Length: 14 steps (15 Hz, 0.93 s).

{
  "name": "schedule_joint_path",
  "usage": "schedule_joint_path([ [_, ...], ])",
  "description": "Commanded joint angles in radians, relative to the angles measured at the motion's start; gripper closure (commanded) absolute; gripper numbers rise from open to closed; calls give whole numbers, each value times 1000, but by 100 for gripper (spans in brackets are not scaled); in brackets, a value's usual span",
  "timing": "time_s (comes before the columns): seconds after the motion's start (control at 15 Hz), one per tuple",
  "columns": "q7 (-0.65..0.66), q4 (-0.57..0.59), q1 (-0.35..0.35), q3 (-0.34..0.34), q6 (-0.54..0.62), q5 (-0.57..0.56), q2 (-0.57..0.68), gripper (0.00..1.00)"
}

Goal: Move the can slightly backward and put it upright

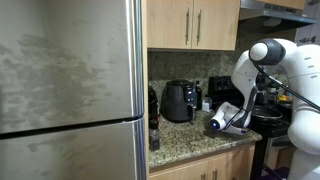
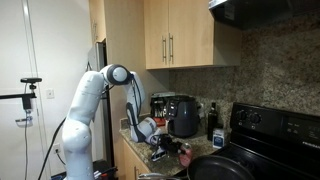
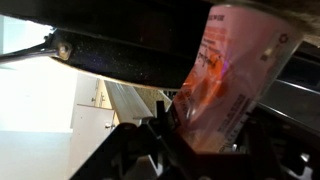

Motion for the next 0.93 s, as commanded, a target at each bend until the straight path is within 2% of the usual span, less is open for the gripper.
schedule_joint_path([
  [0.0,-53,4,-48,13,146,34,-23,76],
  [0.27,-73,10,-57,4,189,57,-39,76],
  [0.87,-89,7,-43,6,158,60,-28,76],
])
